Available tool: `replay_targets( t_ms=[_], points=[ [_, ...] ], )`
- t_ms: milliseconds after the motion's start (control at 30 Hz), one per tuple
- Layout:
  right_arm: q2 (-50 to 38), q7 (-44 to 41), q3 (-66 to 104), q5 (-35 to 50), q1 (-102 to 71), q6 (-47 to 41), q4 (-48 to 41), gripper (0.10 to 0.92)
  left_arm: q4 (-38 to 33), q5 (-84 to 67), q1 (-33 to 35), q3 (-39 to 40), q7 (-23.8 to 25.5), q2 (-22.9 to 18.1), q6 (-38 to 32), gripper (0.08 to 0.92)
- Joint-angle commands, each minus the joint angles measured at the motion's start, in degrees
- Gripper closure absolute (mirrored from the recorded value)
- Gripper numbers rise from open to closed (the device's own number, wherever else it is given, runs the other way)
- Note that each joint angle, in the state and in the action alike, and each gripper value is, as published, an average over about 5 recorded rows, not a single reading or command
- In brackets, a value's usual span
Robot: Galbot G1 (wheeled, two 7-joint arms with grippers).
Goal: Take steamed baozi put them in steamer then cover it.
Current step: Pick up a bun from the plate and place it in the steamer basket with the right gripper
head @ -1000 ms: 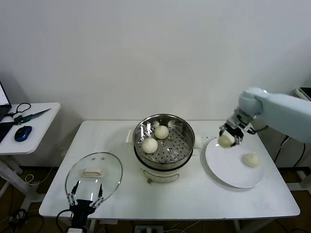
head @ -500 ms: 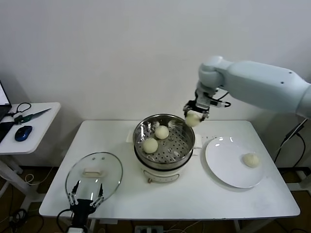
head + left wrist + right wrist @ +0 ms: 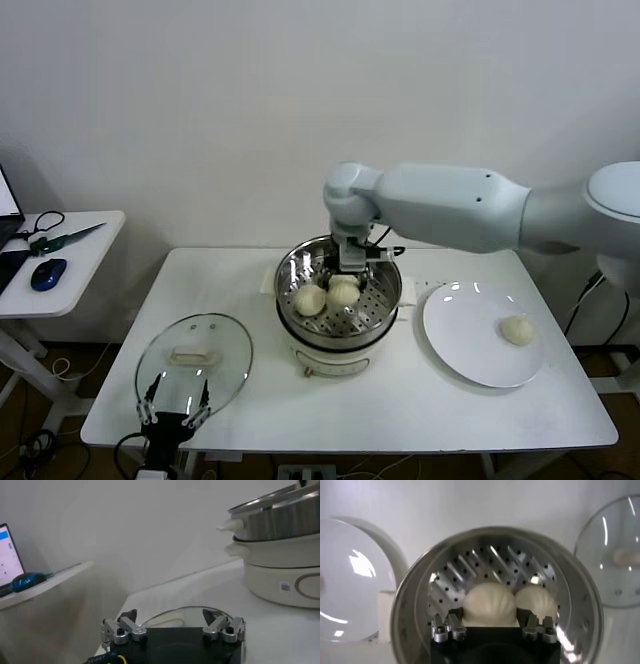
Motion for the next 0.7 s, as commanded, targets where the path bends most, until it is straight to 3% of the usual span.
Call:
replay_targets(
  t_ms=[33, 400, 700],
  points=[
    [2.7, -0.2, -1.5, -0.4, -2.5, 0.6, 2.5, 0.330, 0.4, -0.7, 0.2, -0.2, 0.0, 0.3, -0.2, 0.177],
    [1.0, -0.4, -1.7, -0.8, -3.1, -0.3, 3.3, 0.313, 0.8, -0.5, 0.0, 0.1, 0.0, 0.2, -0.2, 0.177],
    [-0.5, -1.2, 0.4, -1.4, -2.1, 0.3, 2.5, 0.205, 0.8, -0.4, 0.1, 0.0, 0.0, 0.2, -0.3, 0.177]
  ],
)
